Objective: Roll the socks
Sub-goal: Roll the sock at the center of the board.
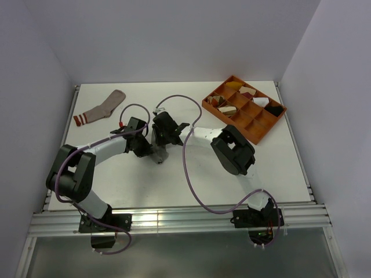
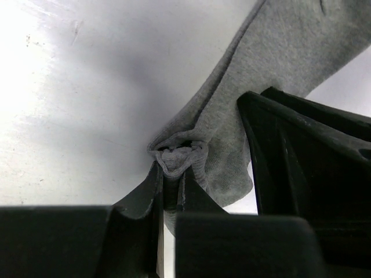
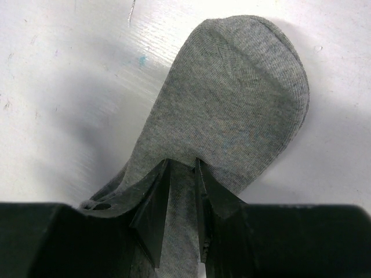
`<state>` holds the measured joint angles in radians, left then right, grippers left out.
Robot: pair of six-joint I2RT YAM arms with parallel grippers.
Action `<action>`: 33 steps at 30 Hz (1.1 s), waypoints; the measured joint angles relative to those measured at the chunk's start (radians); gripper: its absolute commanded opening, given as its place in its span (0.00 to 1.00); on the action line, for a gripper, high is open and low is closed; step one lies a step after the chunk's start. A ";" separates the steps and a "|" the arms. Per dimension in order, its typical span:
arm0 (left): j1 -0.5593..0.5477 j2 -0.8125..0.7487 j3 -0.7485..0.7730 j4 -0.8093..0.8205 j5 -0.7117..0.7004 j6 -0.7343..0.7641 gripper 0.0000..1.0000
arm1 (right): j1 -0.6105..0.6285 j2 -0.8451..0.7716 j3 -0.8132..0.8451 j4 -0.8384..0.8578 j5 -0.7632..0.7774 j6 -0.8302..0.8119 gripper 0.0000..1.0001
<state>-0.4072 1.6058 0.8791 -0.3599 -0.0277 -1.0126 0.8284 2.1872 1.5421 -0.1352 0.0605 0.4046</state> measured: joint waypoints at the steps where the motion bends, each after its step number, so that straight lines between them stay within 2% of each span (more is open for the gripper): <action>1: 0.000 0.000 -0.001 0.000 -0.005 -0.008 0.00 | 0.000 0.000 0.000 0.000 0.001 0.001 0.32; 13: -0.001 0.011 0.010 -0.008 -0.030 -0.065 0.00 | -0.007 -0.001 -0.011 0.018 0.006 0.043 0.33; 33: 0.019 -0.024 -0.023 0.002 -0.057 -0.063 0.00 | -0.018 -0.003 -0.017 0.021 -0.011 0.074 0.33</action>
<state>-0.3885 1.5818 0.8566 -0.3576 -0.0849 -1.0760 0.8108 2.1845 1.5253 -0.1139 0.0494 0.4786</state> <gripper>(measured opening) 0.078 0.326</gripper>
